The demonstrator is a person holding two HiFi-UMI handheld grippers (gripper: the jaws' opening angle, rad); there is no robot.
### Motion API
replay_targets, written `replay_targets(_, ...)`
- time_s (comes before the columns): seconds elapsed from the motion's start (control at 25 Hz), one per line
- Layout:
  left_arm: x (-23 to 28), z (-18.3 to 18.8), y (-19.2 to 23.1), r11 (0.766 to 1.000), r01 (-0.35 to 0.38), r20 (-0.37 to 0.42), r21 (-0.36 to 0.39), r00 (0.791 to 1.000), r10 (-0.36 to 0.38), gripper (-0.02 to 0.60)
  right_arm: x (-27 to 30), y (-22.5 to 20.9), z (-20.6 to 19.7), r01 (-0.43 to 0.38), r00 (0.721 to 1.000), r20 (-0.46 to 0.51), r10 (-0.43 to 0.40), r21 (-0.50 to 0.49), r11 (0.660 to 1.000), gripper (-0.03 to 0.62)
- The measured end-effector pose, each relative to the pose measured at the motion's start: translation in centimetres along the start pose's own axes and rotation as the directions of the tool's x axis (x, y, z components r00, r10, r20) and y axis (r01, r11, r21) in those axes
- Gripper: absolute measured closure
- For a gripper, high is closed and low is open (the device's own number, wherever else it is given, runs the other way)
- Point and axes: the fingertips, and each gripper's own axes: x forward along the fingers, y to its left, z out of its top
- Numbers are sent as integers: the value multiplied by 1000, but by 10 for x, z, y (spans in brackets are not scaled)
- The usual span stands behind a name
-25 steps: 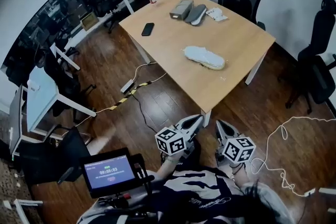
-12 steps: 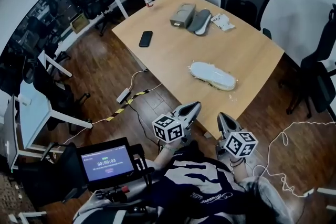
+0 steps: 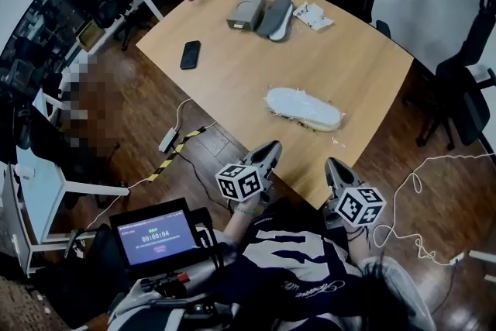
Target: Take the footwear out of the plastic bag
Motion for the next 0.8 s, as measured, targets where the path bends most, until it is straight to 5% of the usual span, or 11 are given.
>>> replay_targets(0.44,65,-5,50,986,-143,-8,-90,990,143,562,81,-84,34,-12,991,-135,4,-64,998,605)
replay_targets(0.68,61,-2,53,970,-207,-13,-125,978,207,534,98,-123,34,166,960,-211,-183,-95,981,411)
replay_targets(0.8,60,-1,56,964,-231,-16,-135,973,231,534,103,-130,25,147,949,-275,-154,-44,988,405)
